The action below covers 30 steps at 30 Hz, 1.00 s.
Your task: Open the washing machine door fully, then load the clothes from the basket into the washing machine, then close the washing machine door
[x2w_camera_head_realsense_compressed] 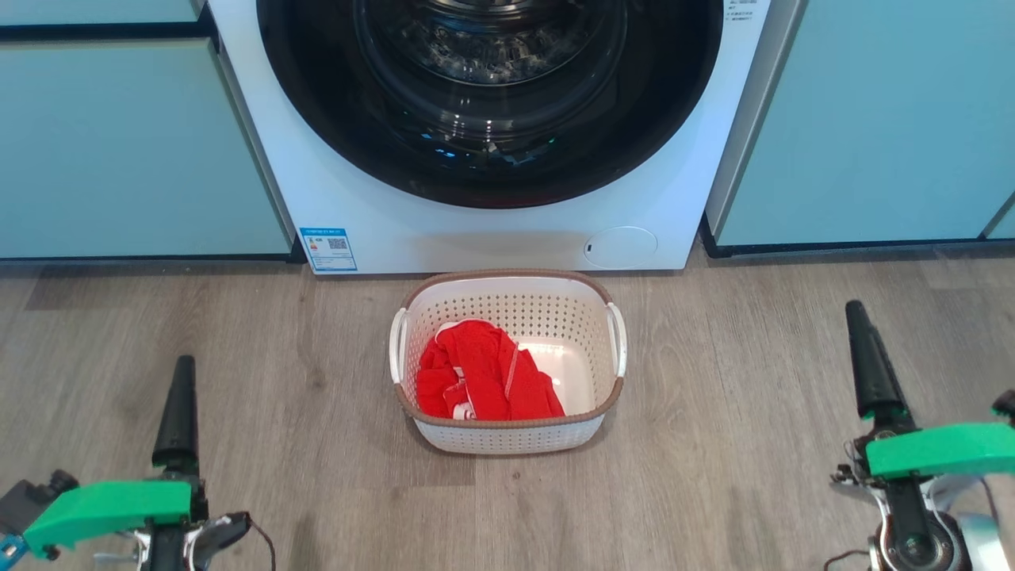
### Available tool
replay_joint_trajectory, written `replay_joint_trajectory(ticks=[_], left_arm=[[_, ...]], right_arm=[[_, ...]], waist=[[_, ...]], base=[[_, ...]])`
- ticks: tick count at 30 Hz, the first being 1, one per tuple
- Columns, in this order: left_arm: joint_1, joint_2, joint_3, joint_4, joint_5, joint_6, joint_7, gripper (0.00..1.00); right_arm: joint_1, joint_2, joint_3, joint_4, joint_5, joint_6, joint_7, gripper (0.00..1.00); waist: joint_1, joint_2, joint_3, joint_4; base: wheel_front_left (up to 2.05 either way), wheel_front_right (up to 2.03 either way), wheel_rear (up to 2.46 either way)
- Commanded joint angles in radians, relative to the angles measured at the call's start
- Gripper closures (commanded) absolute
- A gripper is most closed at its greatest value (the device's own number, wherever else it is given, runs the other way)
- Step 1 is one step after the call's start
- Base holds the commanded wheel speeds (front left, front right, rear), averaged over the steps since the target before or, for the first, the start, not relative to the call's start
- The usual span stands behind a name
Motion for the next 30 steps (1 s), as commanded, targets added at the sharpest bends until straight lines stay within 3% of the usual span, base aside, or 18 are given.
replay_joint_trajectory(ticks=[1, 11, 21, 30], left_arm=[[-0.057, 0.01, 0.018, -0.053, 0.028, -0.004, -0.015, 0.0], [-0.063, 0.011, 0.034, -0.143, 0.151, 0.0, -0.042, 0.0], [-0.059, 0.012, -0.007, -0.264, 0.333, 0.07, -0.071, 0.0], [-0.045, 0.013, -0.124, -0.325, 0.569, 0.129, -0.097, 0.0]], right_arm=[[-0.064, -0.01, 0.009, -0.057, -0.044, 0.0, -0.015, 0.0], [-0.069, -0.011, 0.027, -0.117, -0.201, 0.0, -0.042, 0.0], [-0.075, -0.011, 0.041, -0.162, -0.368, 0.0, -0.072, 0.0], [-0.068, -0.012, 0.048, -0.175, -0.515, 0.0, -0.099, 0.0]], waist=[[0.0, 0.0, -0.001, 0.002], [0.0, 0.0, -0.006, 0.01], [0.0, 0.0, -0.007, 0.012], [0.0, 0.0, -0.012, 0.014]], base=[[0.0, 0.0, 0.0], [0.0, 0.0, 0.0], [0.0, 0.0, 0.0], [0.0, 0.0, 0.0]])
